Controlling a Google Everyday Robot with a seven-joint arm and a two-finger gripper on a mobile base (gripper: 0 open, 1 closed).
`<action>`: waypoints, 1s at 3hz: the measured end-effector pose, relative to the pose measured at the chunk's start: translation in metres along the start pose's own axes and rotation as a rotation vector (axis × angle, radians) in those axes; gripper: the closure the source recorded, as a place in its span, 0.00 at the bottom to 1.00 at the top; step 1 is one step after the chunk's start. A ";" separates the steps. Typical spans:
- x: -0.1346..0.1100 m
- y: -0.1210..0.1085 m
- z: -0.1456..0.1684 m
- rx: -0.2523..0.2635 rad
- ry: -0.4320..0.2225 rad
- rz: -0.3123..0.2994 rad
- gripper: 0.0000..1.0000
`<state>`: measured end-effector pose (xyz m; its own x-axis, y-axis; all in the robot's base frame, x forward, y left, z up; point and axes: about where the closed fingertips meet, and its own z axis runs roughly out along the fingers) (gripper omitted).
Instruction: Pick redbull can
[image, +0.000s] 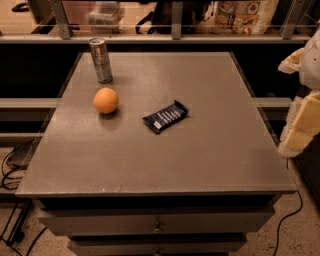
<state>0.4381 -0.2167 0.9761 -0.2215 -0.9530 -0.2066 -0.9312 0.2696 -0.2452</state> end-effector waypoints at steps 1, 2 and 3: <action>0.000 0.000 0.000 0.000 0.000 0.000 0.00; -0.002 -0.005 -0.001 0.027 -0.041 0.014 0.00; -0.008 -0.023 0.003 0.072 -0.169 0.056 0.00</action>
Offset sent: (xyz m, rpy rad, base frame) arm 0.0136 -0.0004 0.0031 0.1014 -0.0740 -0.0241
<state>0.4618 -0.2145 0.9805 -0.2155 -0.9010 -0.3764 -0.8944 0.3368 -0.2942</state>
